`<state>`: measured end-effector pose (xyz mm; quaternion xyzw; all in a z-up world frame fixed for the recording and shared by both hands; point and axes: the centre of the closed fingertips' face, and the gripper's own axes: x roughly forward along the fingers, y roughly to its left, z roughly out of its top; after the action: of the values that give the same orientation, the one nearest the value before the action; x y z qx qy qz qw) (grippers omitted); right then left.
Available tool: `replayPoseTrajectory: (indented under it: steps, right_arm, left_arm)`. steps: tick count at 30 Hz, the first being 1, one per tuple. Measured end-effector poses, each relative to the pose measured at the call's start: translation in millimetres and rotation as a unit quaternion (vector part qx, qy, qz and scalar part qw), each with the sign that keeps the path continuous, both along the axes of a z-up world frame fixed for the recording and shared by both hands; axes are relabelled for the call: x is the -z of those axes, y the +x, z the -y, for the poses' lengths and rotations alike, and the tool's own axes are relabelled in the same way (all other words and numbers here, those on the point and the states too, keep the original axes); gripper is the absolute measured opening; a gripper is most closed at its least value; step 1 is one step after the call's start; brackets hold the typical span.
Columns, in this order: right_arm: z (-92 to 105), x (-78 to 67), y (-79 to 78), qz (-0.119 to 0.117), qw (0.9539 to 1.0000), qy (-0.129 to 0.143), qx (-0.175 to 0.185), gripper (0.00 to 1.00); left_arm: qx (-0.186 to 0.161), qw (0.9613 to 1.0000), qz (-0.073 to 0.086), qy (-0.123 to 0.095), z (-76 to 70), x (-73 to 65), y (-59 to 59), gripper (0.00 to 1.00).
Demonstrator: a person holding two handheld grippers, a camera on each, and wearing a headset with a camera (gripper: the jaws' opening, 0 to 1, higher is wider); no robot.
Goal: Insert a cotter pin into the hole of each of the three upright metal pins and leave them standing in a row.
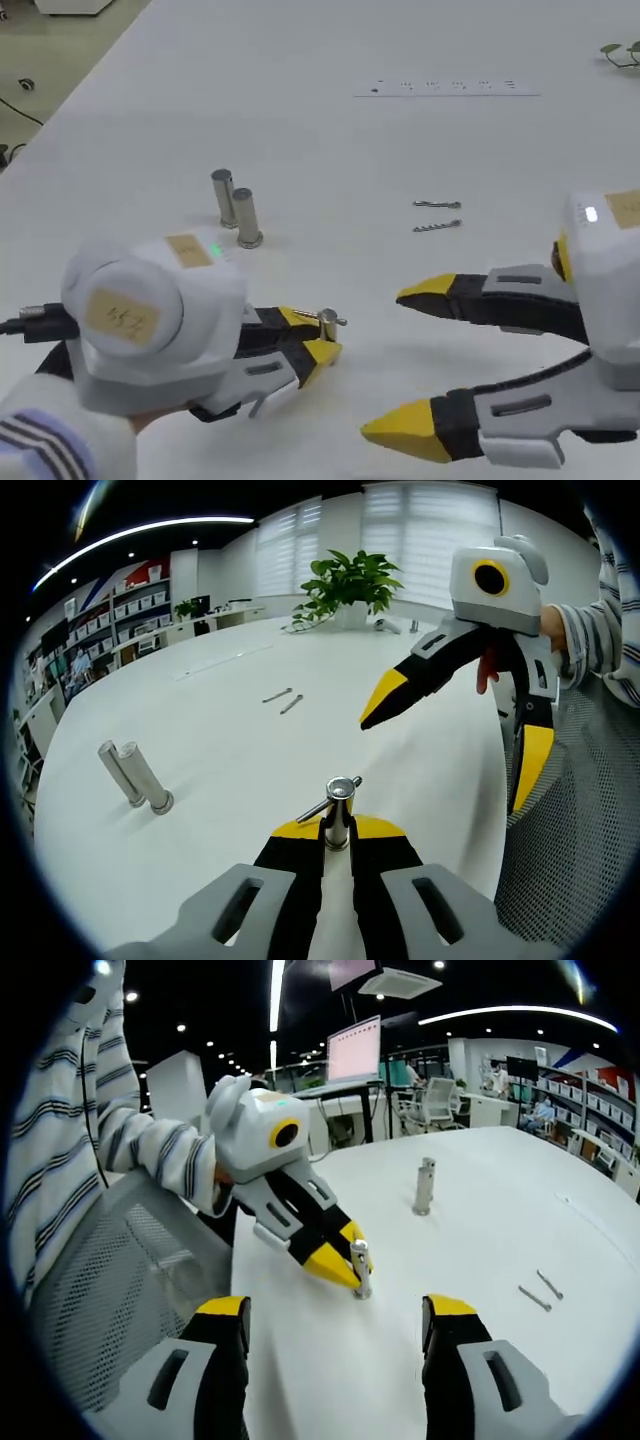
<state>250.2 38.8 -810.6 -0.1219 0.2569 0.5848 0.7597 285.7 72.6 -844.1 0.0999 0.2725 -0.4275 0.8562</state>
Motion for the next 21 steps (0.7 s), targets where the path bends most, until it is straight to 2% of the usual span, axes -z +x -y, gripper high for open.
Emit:
replayPoseTrajectory:
  steps: [2, 5, 9, 12, 14, 17, 21]
  right_arm:
    - [5.7, 3.4, 1.0, -0.002, 0.9999, -0.012, 0.007, 0.79]
    - [11.4, 4.9, 1.4, -0.008, 0.9997, -0.014, 0.020, 0.87]
    - [19.6, 7.9, 1.7, -0.010, 0.9989, -0.029, 0.035, 0.91]
    - [23.7, 8.1, 4.5, -0.014, 0.9979, -0.029, 0.056, 1.00]
    - [28.4, 7.7, 6.9, -0.018, 0.9971, -0.032, 0.066, 1.00]
    - [32.5, 6.6, 9.0, -0.009, 0.9966, -0.042, 0.070, 1.00]
    - [33.0, 3.0, 8.5, -0.009, 0.9966, -0.038, 0.072, 1.00]
  left_arm:
    - [0.001, 1.0000, 0.000, 0.000, -0.3, 0.0, -0.1, 0.07]
    - [0.002, 1.0000, 0.000, 0.001, -0.8, 0.0, 0.0, 0.07]
    - [0.002, 1.0000, -0.001, 0.002, -1.9, 0.0, 0.0, 0.07]
    - [0.002, 1.0000, -0.001, 0.002, -2.7, -0.1, -0.1, 0.07]
    - [0.002, 1.0000, -0.001, 0.003, -3.0, 0.0, -0.2, 0.07]
    - [0.003, 1.0000, 0.000, 0.004, -3.2, -0.1, -0.3, 0.07]
    - [-0.006, 1.0000, 0.001, 0.005, -4.9, -0.1, 1.3, 0.07]
